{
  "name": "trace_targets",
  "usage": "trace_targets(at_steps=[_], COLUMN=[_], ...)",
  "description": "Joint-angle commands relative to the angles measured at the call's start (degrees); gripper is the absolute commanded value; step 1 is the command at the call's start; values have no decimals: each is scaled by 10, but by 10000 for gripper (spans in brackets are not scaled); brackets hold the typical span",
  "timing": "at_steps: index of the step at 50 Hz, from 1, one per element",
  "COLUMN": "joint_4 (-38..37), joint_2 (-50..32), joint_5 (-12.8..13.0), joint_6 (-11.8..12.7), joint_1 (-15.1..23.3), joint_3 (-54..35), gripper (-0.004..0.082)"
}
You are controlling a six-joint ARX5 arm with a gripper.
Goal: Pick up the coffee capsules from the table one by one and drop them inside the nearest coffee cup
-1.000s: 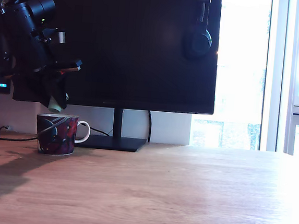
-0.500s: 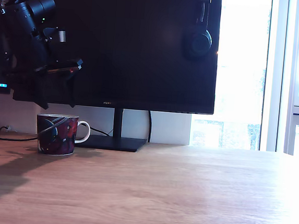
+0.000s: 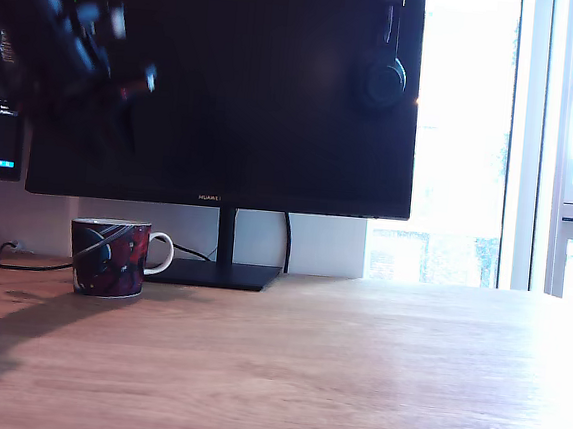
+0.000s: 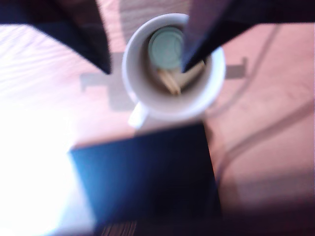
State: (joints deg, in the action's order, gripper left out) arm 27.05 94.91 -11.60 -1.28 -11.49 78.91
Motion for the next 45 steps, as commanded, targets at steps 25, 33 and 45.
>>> trace_targets(at_steps=[25, 33, 45], joint_4=[-151, -191, -242], joint_2=[-263, -340, -454], joint_5=[-21, -26, -69], joint_6=[28, 44, 65], joint_1=[59, 87, 115], joint_3=[-286, -372, -508], gripper=[-11, -12, -11])
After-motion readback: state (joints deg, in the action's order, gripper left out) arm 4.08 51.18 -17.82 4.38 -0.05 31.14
